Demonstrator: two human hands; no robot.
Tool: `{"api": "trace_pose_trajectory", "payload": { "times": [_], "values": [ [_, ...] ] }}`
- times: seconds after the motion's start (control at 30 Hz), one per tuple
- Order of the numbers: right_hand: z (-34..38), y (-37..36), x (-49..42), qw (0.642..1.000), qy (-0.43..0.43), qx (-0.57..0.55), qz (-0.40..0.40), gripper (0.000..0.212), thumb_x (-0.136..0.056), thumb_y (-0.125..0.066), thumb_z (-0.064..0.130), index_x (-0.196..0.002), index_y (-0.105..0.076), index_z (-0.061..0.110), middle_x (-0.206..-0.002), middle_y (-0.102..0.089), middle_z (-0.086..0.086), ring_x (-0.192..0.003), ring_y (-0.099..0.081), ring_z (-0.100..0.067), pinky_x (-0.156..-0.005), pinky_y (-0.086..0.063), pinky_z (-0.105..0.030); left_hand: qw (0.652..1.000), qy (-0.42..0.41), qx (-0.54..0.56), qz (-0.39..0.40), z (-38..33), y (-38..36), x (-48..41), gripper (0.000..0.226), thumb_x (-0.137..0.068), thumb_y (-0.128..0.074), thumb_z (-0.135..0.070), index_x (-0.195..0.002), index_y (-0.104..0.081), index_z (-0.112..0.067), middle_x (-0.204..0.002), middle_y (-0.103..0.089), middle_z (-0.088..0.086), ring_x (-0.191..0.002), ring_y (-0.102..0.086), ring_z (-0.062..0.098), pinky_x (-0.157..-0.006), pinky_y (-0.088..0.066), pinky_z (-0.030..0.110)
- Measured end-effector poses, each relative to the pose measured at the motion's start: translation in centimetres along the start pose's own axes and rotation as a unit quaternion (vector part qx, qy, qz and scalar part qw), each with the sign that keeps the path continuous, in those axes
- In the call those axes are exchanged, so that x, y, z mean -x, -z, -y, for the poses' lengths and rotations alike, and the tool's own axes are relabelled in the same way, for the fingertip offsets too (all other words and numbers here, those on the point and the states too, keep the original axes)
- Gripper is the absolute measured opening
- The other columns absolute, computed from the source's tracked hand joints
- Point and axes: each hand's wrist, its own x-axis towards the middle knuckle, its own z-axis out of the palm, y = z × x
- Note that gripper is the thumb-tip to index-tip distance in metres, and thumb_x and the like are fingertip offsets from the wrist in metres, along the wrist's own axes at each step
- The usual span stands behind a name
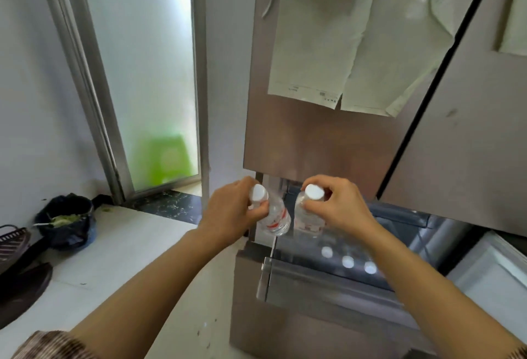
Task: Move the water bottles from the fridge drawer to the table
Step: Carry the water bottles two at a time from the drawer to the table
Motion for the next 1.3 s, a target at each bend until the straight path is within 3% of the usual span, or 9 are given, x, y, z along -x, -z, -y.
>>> {"api": "trace_pose_trajectory", "payload": {
  "times": [0.2,0.33,0.5,0.6,0.67,0.93,1.07,1.2,1.3],
  "values": [
    [9.8,-4.4,4.1,0.997,0.052,-0.026,0.059,0.017,-0.076,-0.073,0.025,-0.089,-0.066,0.035,-0.082,-0.065,0.01,-0.067,-0.055,-0.004,-0.06,-0.043,-0.02,0.998,0.021,-0.02,-0.06,3.1,10.6,8.8,0.021,-0.077,-0.067,-0.033,-0.09,-0.06,-0.017,-0.072,-0.056,-0.008,-0.063,-0.05,0.015,-0.051,-0.027,0.019],
    [15.8,-10.9,7.7,0.988,0.081,-0.038,0.124,0.018,-0.079,-0.07,0.026,-0.093,-0.065,0.035,-0.08,-0.063,0.008,-0.066,-0.055,-0.008,-0.061,-0.044,-0.022,0.994,0.072,-0.065,-0.04,6.8,16.6,17.1,0.023,-0.076,-0.066,-0.033,-0.087,-0.061,-0.013,-0.075,-0.064,-0.002,-0.069,-0.056,0.021,-0.055,-0.038,0.028],
    [23.4,-20.1,11.8,0.968,0.121,-0.055,0.211,0.021,-0.077,-0.073,0.027,-0.097,-0.067,0.031,-0.071,-0.057,0.015,-0.058,-0.051,0.002,-0.051,-0.037,-0.008,0.976,0.172,-0.136,0.015,12.0,23.2,27.3,0.026,-0.077,-0.064,-0.035,-0.086,-0.058,-0.011,-0.083,-0.065,0.005,-0.075,-0.058,0.024,-0.063,-0.044,0.035],
    [28.2,-25.6,13.7,0.946,0.156,-0.076,0.275,0.02,-0.076,-0.074,0.022,-0.093,-0.067,0.029,-0.076,-0.06,0.014,-0.065,-0.055,0.004,-0.056,-0.041,-0.008,0.958,0.227,-0.169,0.05,15.4,27.4,33.0,0.022,-0.078,-0.063,-0.037,-0.083,-0.053,-0.018,-0.079,-0.059,-0.001,-0.07,-0.051,0.017,-0.052,-0.031,0.025],
    [31.5,-29.4,14.8,0.929,0.182,-0.083,0.311,0.019,-0.075,-0.074,0.022,-0.092,-0.068,0.027,-0.086,-0.066,0.007,-0.075,-0.059,-0.005,-0.067,-0.05,-0.019,0.942,0.269,-0.192,0.059,17.6,30.4,36.4,0.021,-0.078,-0.063,-0.035,-0.082,-0.051,-0.018,-0.075,-0.053,-0.002,-0.067,-0.047,0.016,-0.049,-0.026,0.023],
    [47.2,-44.4,17.6,0.853,0.311,-0.095,0.408,0.018,-0.074,-0.074,0.027,-0.089,-0.065,0.033,-0.084,-0.064,0.015,-0.078,-0.061,-0.003,-0.069,-0.052,-0.025,0.886,0.402,-0.233,0.012,25.9,42.5,48.1,0.02,-0.075,-0.062,-0.032,-0.089,-0.06,-0.019,-0.086,-0.065,0.0,-0.077,-0.059,0.02,-0.067,-0.051,0.039],
    [55.5,-51.7,18.6,0.811,0.366,-0.095,0.447,0.021,-0.075,-0.072,0.032,-0.096,-0.066,0.03,-0.088,-0.065,0.014,-0.077,-0.063,-0.005,-0.066,-0.054,-0.027,0.863,0.434,-0.257,0.02,31.3,49.1,52.5,0.017,-0.075,-0.062,-0.038,-0.085,-0.056,-0.025,-0.084,-0.062,-0.005,-0.074,-0.057,0.015,-0.062,-0.047,0.032],
    [63.7,-58.1,19.8,0.771,0.428,-0.087,0.464,0.021,-0.076,-0.071,0.031,-0.096,-0.066,0.031,-0.084,-0.061,0.017,-0.075,-0.056,0.0,-0.064,-0.042,-0.021,0.84,0.467,-0.274,0.023,36.3,55.8,56.8,0.018,-0.072,-0.062,-0.043,-0.083,-0.052,-0.032,-0.08,-0.06,-0.011,-0.07,-0.055,0.01,-0.053,-0.037,0.025],
    [69.6,-62.5,21.1,0.755,0.455,-0.084,0.465,0.023,-0.077,-0.072,0.032,-0.099,-0.065,0.029,-0.09,-0.063,0.013,-0.085,-0.056,-0.01,-0.071,-0.045,-0.027,0.825,0.494,-0.275,-0.011,39.4,60.1,60.2,0.019,-0.07,-0.061,-0.043,-0.083,-0.053,-0.032,-0.08,-0.061,-0.012,-0.071,-0.057,0.011,-0.057,-0.044,0.028]
  ]
}}
